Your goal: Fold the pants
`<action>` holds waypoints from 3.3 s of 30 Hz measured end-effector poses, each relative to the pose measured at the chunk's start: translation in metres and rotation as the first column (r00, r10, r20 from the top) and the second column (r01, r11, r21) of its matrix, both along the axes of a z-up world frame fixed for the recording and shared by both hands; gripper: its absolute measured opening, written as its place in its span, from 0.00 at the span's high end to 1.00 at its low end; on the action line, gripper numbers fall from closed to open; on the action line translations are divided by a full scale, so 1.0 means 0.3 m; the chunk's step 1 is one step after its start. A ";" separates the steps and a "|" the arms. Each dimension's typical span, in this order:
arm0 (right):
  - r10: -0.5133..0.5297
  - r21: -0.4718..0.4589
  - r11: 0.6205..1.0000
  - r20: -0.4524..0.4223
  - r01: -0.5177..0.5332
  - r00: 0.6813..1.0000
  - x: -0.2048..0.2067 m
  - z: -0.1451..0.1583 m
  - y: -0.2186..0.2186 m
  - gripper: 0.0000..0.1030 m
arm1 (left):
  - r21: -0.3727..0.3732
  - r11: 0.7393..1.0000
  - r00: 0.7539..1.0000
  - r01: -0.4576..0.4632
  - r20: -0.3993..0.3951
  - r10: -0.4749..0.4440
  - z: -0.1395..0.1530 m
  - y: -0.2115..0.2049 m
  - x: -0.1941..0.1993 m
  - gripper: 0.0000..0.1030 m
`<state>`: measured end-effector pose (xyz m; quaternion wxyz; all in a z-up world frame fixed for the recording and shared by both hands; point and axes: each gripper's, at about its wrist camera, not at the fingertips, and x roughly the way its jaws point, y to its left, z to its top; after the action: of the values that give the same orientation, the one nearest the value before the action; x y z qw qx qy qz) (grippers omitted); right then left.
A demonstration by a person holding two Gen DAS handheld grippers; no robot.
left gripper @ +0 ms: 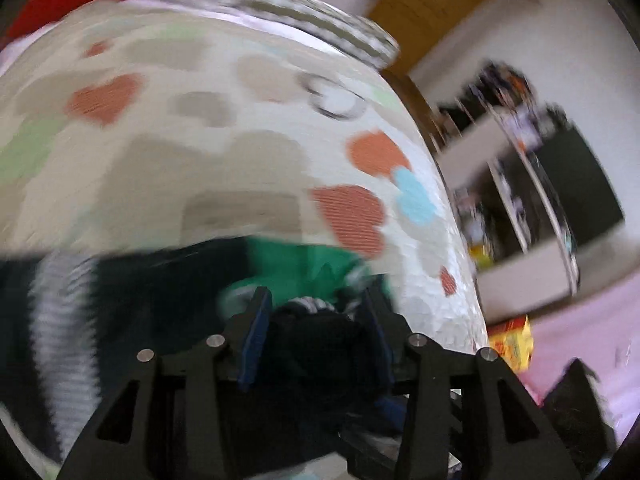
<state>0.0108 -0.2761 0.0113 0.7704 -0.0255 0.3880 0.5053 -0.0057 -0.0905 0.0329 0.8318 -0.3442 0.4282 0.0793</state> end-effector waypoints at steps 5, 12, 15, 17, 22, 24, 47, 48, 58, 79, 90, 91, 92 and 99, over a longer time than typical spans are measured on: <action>0.131 -0.040 0.991 0.027 -0.130 0.991 -0.093 0.024 0.041 0.62 | 0.067 0.988 0.990 -0.142 0.027 0.140 0.041 0.057 -0.275 0.47; -0.113 -0.117 0.985 0.097 0.124 0.989 0.035 0.107 -0.040 0.89 | 0.078 0.956 0.957 -0.284 0.086 0.277 0.043 0.119 -0.497 0.45; -0.145 -0.131 0.980 0.039 0.149 0.989 0.059 0.085 -0.016 0.92 | 0.103 0.940 0.945 -0.325 0.063 0.320 0.021 0.137 -0.532 0.45; -0.107 -0.151 0.982 0.023 0.110 0.994 0.041 0.068 0.041 0.92 | 0.109 0.929 0.936 -0.353 0.055 0.349 0.009 0.150 -0.557 0.45; -0.049 -0.216 0.976 -0.025 0.042 0.998 0.023 -0.022 0.191 0.92 | 0.071 0.912 0.915 -0.404 0.039 0.402 -0.025 0.203 -0.606 0.45; -0.014 -0.213 0.977 -0.127 -0.013 0.992 0.028 -0.072 0.221 0.91 | 0.062 0.908 0.910 -0.415 0.042 0.413 -0.024 0.217 -0.620 0.45; 0.045 -0.234 0.971 -0.016 -0.047 0.999 -0.054 0.113 0.274 0.81 | 0.045 0.824 0.825 -0.564 0.049 0.562 -0.072 0.364 -0.830 0.58; 0.086 -0.231 0.969 -0.030 -0.091 0.996 -0.081 0.137 0.307 0.74 | 0.037 0.822 0.823 -0.568 0.047 0.567 -0.079 0.369 -0.837 0.60; 0.184 -0.384 0.888 -0.209 -0.254 0.960 -0.228 0.028 0.798 0.38 | 0.011 0.832 0.831 -0.554 0.056 0.553 -0.118 0.359 -0.888 0.58; 0.145 -0.417 0.887 -0.154 -0.198 0.977 -0.209 0.049 0.760 0.77 | 0.048 0.911 0.906 -0.411 0.131 0.402 -0.085 0.252 -0.739 0.48; 0.043 -0.112 0.990 -0.322 -0.083 0.946 0.016 0.142 0.397 0.74 | 0.166 0.978 0.987 -0.124 0.119 0.105 0.018 0.012 -0.396 0.45; 0.014 -0.086 0.995 -0.342 -0.046 0.939 0.051 0.129 0.335 0.72 | 0.164 0.980 0.989 -0.110 0.115 0.092 0.018 -0.005 -0.385 0.45; -0.009 -0.069 0.997 -0.362 -0.017 0.932 0.080 0.117 0.278 0.72 | 0.159 0.983 0.991 -0.094 0.109 0.077 0.015 -0.024 -0.372 0.45; -0.221 -0.077 0.975 -0.360 0.207 0.906 0.207 -0.001 -0.054 0.52 | 0.161 0.986 0.996 -0.055 0.079 0.042 0.033 -0.075 -0.332 0.45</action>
<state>0.0730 -0.2923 0.0108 0.7345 0.0975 0.5348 0.4063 -0.1053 -0.1130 0.0427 0.8705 -0.2883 0.3800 0.1212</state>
